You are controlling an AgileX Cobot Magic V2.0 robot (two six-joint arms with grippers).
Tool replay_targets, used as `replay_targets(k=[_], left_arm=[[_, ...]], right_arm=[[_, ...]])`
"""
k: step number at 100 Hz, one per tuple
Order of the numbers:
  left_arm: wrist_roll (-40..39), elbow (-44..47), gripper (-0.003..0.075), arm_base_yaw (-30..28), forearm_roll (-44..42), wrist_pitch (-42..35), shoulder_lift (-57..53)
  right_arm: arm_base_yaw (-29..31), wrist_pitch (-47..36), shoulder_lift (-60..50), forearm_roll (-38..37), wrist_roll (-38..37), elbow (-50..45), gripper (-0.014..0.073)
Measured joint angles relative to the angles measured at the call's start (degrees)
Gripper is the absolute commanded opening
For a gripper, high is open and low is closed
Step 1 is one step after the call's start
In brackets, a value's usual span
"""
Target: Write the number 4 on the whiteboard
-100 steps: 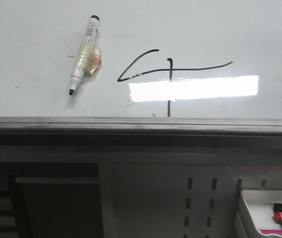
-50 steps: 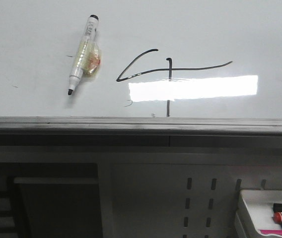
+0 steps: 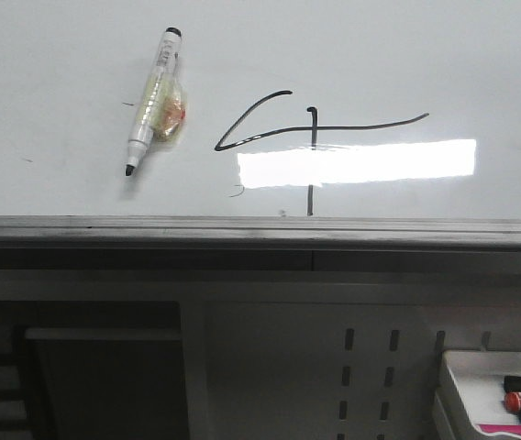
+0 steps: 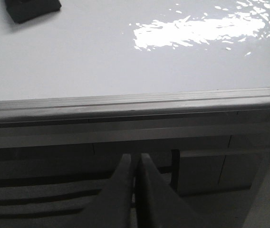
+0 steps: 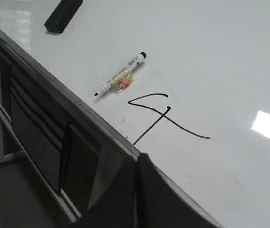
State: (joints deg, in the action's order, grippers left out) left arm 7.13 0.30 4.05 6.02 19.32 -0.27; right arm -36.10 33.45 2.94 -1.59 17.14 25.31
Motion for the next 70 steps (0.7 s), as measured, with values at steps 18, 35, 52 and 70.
replay_targets(k=[18, 35, 52, 70], left_arm=[[0.0, 0.0, -0.002, 0.0, 0.0, 0.0, 0.0], [0.0, 0.0, -0.002, 0.0, 0.02, 0.0, 0.0], [0.0, 0.0, -0.002, 0.0, 0.12, 0.0, 0.0], [0.0, 0.0, -0.002, 0.0, 0.12, 0.0, 0.0]], right_arm=[[3.39, -2.68, 0.0, -6.2, -7.76, -4.52, -0.0066], [15.39, -15.62, 0.0, -7.5, -17.49, -15.8, -0.0066], [26.31, -26.18, 0.0, -3.91, -19.13, -26.07, -0.0066], [30.8, -19.9, -1.83, -2.12, -19.34, -26.21, -0.0066]])
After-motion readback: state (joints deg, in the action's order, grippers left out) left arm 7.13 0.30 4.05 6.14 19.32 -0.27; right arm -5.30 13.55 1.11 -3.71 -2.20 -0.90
